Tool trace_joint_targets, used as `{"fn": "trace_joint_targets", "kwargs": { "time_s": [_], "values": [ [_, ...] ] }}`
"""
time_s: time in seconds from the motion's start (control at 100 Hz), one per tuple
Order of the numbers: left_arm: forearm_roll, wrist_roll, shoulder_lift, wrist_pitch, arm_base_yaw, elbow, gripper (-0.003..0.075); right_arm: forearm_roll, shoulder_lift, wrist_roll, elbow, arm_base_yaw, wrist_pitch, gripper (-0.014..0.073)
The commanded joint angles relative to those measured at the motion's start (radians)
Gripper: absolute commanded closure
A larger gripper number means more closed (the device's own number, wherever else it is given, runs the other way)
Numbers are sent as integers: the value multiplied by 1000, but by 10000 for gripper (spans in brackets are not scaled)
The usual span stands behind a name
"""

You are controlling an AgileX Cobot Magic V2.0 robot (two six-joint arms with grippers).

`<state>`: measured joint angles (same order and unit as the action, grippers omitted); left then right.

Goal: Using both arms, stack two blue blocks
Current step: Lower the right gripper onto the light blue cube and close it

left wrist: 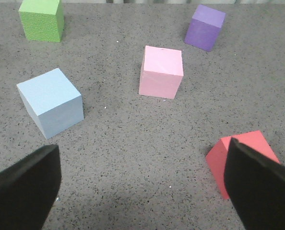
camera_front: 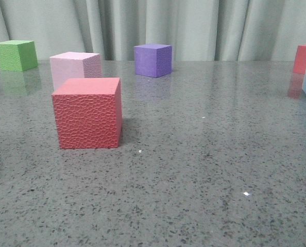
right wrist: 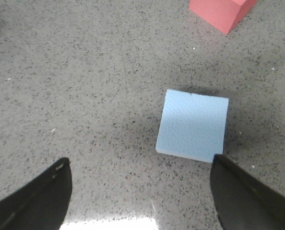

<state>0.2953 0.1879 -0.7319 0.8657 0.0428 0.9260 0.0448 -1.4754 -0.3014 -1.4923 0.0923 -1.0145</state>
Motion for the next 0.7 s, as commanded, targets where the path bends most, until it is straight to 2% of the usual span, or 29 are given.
{"fn": "trace_joint_targets", "kwargs": {
  "time_s": [0.0,0.69],
  "values": [
    [28,-9,-4,-63,9,36,68,34,-11,0,-70,-2,9,3],
    [28,-9,-4,-63,9,36,68,47,-144,0,-110,-94,-22,3]
  ]
}}
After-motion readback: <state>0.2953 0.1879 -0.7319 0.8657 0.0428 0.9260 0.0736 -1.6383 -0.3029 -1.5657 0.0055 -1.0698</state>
